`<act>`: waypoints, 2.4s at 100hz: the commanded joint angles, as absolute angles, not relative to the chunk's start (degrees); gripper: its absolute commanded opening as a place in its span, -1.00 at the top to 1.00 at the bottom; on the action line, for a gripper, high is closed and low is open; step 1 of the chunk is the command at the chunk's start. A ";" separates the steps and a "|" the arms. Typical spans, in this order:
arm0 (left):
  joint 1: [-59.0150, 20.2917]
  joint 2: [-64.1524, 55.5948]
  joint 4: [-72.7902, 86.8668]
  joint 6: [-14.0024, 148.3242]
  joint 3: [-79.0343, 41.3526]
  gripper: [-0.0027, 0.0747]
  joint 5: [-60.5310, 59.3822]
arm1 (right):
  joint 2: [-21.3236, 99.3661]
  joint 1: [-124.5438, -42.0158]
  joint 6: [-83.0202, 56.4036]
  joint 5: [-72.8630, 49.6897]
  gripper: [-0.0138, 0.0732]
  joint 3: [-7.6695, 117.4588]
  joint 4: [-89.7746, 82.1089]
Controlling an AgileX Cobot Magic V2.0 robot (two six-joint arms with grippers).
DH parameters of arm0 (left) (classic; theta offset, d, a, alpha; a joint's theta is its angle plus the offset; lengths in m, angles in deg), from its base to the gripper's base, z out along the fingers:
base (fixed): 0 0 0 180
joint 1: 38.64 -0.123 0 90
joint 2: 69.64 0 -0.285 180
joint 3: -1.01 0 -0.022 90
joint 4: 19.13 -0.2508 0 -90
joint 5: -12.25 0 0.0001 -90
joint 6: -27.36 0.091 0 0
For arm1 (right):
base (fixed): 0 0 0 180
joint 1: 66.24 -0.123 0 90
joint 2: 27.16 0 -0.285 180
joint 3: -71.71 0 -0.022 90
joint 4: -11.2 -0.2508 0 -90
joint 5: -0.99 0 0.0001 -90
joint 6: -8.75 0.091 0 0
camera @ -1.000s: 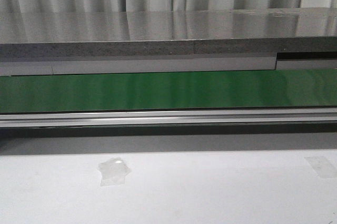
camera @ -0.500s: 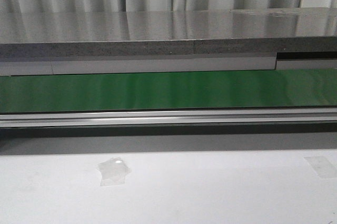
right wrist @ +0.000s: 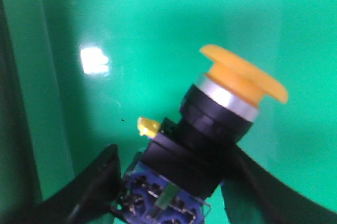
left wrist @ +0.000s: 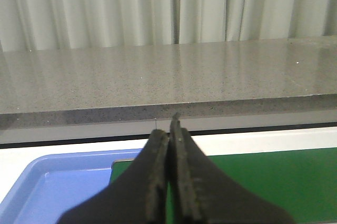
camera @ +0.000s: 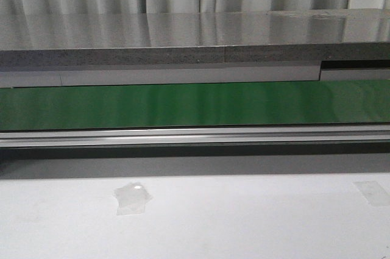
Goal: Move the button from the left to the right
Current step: 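Move the button over the green tray and lower it, then open the right gripper to release the button in the green tray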
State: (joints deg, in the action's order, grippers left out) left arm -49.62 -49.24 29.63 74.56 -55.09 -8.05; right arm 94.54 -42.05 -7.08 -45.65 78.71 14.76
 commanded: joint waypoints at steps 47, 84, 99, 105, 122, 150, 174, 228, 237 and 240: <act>-49.26 -48.77 31.33 74.54 -53.62 0.98 -5.03 | 91.35 -41.83 -9.24 -44.49 0.14 80.50 13.85; -49.26 -48.77 31.33 74.54 -53.62 0.98 -5.03 | 91.35 -41.83 -9.28 -44.95 -0.02 80.50 13.23; -49.26 -48.77 31.33 74.54 -53.62 0.98 -5.03 | 91.35 -41.83 -9.28 -44.90 -0.37 80.50 13.23; -49.26 -48.77 31.33 74.54 -53.62 0.98 -5.03 | 91.35 -41.83 -9.28 -44.90 -0.47 80.50 13.23; -49.26 -48.77 31.33 74.54 -53.62 0.98 -5.03 | 91.35 -41.83 -9.28 -45.07 -0.49 80.50 13.23; -49.26 -48.77 31.33 74.54 -53.62 0.98 -5.03 | 90.60 -41.83 -9.28 -45.54 -0.48 82.10 11.86; -49.26 -48.77 31.33 74.54 -53.62 0.98 -5.03 | 85.35 -42.21 -9.96 -39.60 -0.48 82.42 3.34; -49.26 -48.77 31.33 74.54 -53.62 0.98 -5.03 | 74.28 -55.51 -17.95 -35.02 -0.48 82.23 -9.93; -49.26 -48.77 31.33 74.54 -53.62 0.98 -5.03 | 72.68 -58.10 -17.95 -34.54 -0.48 81.87 -10.13; -49.26 -48.77 31.33 74.54 -53.62 0.98 -5.03 | 72.07 -58.85 -17.95 -33.98 -0.48 81.31 -10.18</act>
